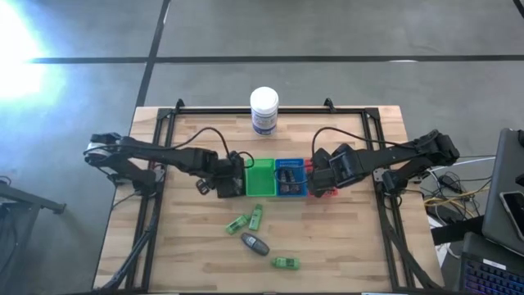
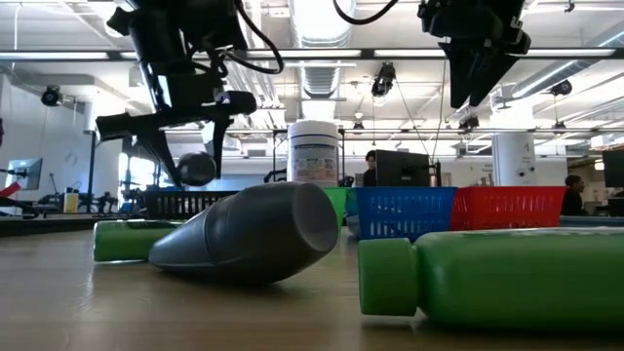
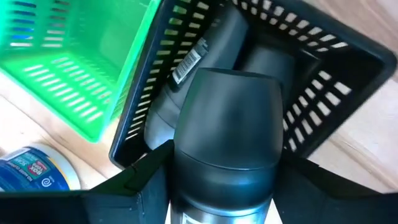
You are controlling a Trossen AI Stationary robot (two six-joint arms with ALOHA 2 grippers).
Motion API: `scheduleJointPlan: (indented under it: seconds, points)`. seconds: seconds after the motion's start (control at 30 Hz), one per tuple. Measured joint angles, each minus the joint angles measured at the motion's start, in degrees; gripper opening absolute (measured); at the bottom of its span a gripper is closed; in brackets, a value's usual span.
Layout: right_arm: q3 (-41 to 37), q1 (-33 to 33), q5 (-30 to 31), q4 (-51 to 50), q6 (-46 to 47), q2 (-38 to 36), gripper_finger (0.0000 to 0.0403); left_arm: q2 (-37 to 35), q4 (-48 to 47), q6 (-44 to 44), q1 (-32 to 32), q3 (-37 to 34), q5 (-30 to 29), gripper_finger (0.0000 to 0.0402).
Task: Pick & Place Travel size toiletries
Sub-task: Put the gray deodorant into the black bin
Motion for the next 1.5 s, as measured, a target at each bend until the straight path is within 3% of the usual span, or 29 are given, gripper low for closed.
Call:
scheduleJointPlan:
  seconds: [0.33, 0.53, 0.63, 0.73, 0.87, 1.0, 1.2, 1.5]
  points:
    - [0.0, -0.3, -0.2, 0.0, -0.8, 0.0, 0.034, -0.4, 2.3, 0.2, -0.6, -0.4, 0.9, 0.0293]
    - [0.0, -0.3, -0.3, -0.1, -1.6, 0.0, 0.0345, -2.3, -2.7, -0.2, -3.3, 3.4, -2.4, 0.0308]
    - [0.0, -0.3, -0.3, -0.1, -2.3, 0.0, 0.0339, -3.2, -4.1, -4.8, -7.6, 7.3, 1.6, 0.0309]
    - [0.0, -0.3, -0.3, -0.1, -2.3, 0.0, 0.0331, -2.4, 1.2, -14.7, -11.6, 8.6, 8.9, 0.0309]
    - [0.0, -0.3, -0.3, -0.2, -2.3, 0.0, 0.0324, 1.0, 13.9, -28.9, -15.9, 8.5, 15.0, 0.0309]
    - [0.0, -0.3, -0.3, -0.1, -2.3, 0.0, 0.0329, 7.5, 23.1, -33.8, -19.5, 8.5, 15.7, 0.0309]
    - [0.0, -0.3, -0.4, -0.4, -2.7, 0.0, 0.0347, 17.9, 22.7, -38.1, -24.2, 12.6, 15.6, 0.031]
    - [0.0, 0.8, -0.5, -2.1, -2.8, 0.0, 0.0345, 25.7, 23.1, -46.4, -26.9, 18.3, 15.4, 0.031]
